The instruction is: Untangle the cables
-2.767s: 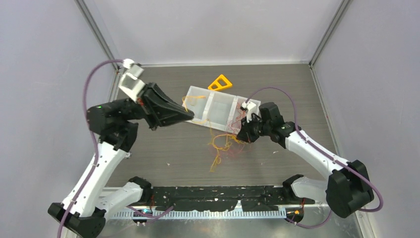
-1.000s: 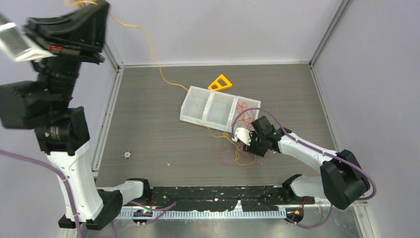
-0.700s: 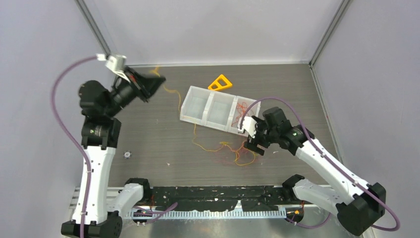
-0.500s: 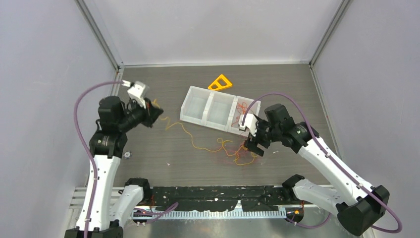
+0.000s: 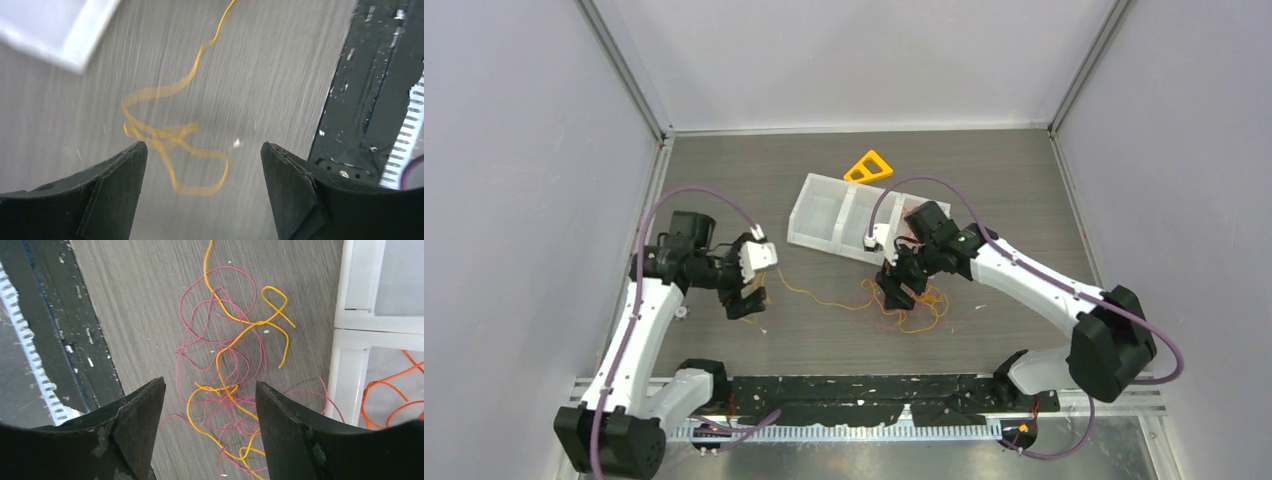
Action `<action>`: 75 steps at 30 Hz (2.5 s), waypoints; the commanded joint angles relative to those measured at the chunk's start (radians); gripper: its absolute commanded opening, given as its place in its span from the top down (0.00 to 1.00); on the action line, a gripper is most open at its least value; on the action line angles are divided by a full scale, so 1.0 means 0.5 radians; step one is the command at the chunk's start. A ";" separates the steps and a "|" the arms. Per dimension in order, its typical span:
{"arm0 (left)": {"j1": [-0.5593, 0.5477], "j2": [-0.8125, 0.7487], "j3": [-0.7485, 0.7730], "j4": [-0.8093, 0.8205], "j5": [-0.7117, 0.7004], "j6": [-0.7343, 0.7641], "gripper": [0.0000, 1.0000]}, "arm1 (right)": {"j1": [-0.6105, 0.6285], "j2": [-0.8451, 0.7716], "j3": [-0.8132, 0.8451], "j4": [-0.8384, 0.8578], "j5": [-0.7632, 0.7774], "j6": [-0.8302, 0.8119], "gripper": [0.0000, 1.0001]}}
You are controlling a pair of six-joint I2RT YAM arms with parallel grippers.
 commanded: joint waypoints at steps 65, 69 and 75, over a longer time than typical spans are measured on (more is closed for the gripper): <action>-0.098 0.759 0.146 0.330 -0.620 0.588 0.84 | -0.395 0.430 -0.184 -0.061 0.487 -0.532 0.71; -0.068 0.943 0.116 0.462 -0.804 0.648 0.46 | -0.395 0.451 -0.140 -0.085 0.480 -0.515 0.71; -0.027 1.049 0.101 0.525 -0.920 0.744 0.00 | -0.395 0.472 -0.101 -0.112 0.465 -0.484 0.71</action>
